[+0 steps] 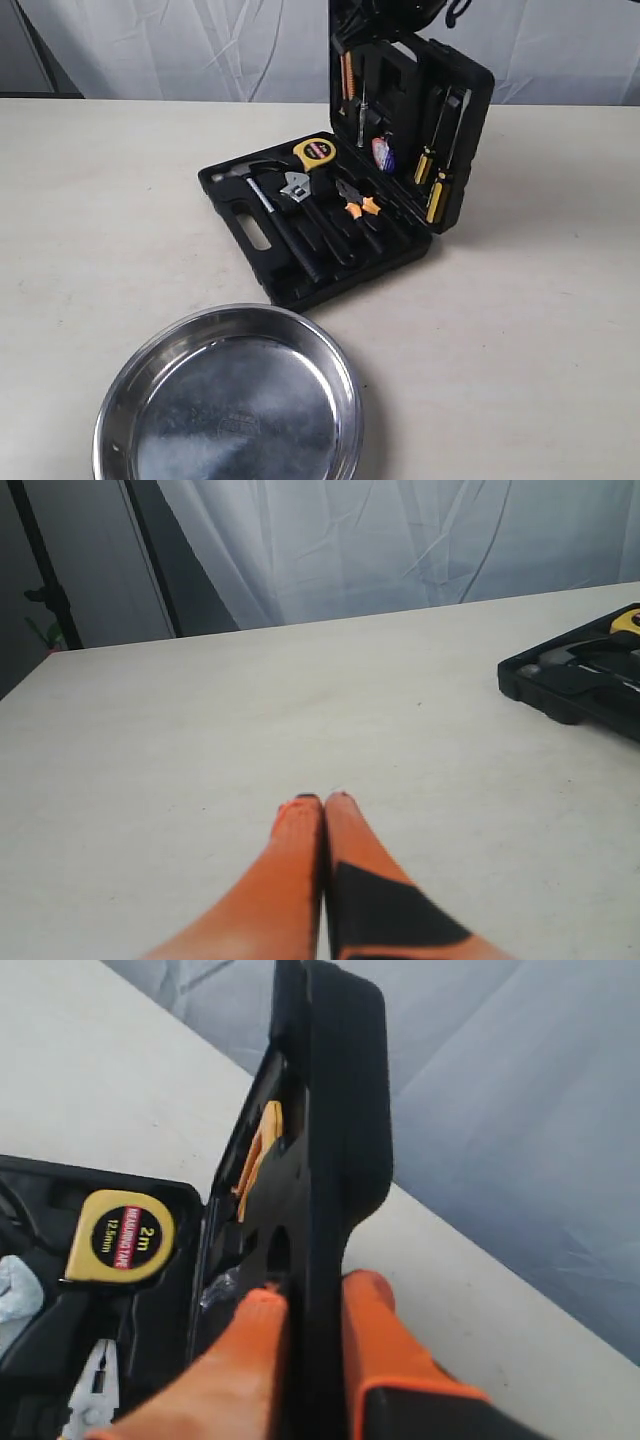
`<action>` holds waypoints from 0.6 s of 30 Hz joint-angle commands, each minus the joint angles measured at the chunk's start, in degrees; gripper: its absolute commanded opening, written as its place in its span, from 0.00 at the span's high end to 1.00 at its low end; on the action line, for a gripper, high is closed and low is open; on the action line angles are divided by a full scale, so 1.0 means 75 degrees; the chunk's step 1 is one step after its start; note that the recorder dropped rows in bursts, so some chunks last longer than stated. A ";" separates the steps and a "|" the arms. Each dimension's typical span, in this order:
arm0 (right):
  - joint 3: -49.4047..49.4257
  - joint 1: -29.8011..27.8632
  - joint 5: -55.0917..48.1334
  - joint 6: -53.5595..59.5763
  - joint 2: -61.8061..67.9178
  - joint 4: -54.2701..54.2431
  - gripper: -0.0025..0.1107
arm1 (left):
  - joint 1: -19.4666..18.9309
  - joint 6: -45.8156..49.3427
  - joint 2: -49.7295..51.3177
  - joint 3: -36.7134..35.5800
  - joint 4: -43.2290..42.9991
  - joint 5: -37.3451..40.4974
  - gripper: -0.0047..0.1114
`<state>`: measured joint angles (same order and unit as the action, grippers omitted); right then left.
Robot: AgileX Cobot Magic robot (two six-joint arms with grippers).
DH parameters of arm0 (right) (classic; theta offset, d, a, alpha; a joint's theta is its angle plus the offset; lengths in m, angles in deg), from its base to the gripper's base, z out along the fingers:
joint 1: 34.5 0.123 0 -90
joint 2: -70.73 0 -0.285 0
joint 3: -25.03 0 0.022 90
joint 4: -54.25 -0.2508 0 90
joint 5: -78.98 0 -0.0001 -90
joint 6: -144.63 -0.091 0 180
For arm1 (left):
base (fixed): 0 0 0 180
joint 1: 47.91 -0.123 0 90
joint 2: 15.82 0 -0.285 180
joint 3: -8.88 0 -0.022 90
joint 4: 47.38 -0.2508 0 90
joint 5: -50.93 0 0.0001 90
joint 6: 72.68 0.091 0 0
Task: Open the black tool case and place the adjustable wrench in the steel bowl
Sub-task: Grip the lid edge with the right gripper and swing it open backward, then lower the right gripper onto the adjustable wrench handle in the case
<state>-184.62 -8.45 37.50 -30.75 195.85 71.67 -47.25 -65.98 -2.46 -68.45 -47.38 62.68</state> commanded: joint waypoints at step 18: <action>0.0060 -0.0269 -0.1159 -0.1323 0.0071 -0.1120 0.64 | 0.0066 -0.0038 -0.0029 0.0015 0.0000 -0.0078 0.96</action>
<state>-184.42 -10.28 26.80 -49.00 195.45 79.96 -47.25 -65.98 -2.46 -68.45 -47.38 62.68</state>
